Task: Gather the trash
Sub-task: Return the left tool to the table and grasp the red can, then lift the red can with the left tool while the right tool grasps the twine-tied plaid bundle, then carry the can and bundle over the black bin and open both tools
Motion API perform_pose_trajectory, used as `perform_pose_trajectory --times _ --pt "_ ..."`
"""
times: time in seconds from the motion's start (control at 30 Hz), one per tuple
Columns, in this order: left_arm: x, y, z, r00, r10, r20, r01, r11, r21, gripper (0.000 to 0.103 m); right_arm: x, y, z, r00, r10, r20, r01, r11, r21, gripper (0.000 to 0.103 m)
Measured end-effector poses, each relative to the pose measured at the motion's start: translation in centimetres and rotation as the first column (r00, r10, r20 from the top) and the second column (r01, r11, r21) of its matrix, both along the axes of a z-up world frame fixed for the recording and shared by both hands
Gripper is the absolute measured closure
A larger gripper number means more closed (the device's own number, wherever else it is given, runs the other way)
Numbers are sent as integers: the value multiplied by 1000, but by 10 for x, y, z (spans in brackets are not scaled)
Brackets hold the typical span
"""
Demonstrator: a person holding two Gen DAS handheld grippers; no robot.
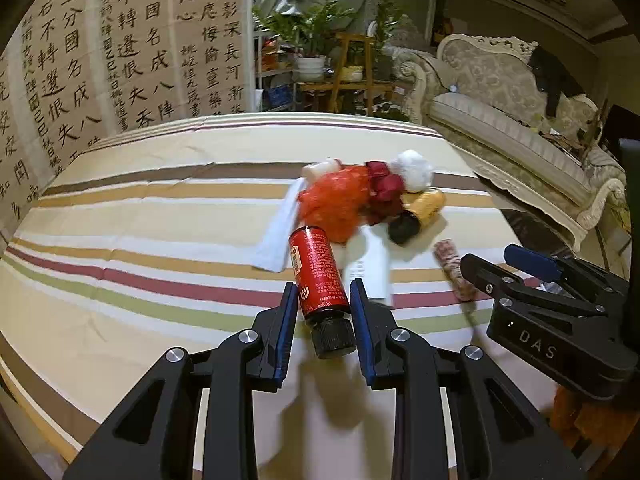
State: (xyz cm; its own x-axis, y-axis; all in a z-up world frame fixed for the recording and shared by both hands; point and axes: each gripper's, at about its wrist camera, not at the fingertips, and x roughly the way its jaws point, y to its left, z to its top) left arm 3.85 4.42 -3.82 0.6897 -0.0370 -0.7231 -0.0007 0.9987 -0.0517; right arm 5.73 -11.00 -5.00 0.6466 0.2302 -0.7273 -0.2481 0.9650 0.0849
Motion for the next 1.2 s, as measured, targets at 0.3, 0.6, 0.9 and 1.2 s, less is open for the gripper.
perform_pose_trajectory --times 0.3,0.6,0.9,1.2 --pt "-1 5 -3 1000 3 -2 -3 1000 -26 75 5 18 -9 998 41 -47 -43 998 -41 85" --pt "-5 -19 0 998 -57 15 57 997 -47 75 -10 -13 -1 1000 -22 -13 22 999 -32 85" --pt "-5 -71 4 984 -176 33 178 982 -61 75 -25 -83 6 982 -188 23 189 981 -38 85" --pt "3 -125 5 958 -283 44 285 957 -54 75 -31 -141 3 951 -306 45 308 950 -45 85"
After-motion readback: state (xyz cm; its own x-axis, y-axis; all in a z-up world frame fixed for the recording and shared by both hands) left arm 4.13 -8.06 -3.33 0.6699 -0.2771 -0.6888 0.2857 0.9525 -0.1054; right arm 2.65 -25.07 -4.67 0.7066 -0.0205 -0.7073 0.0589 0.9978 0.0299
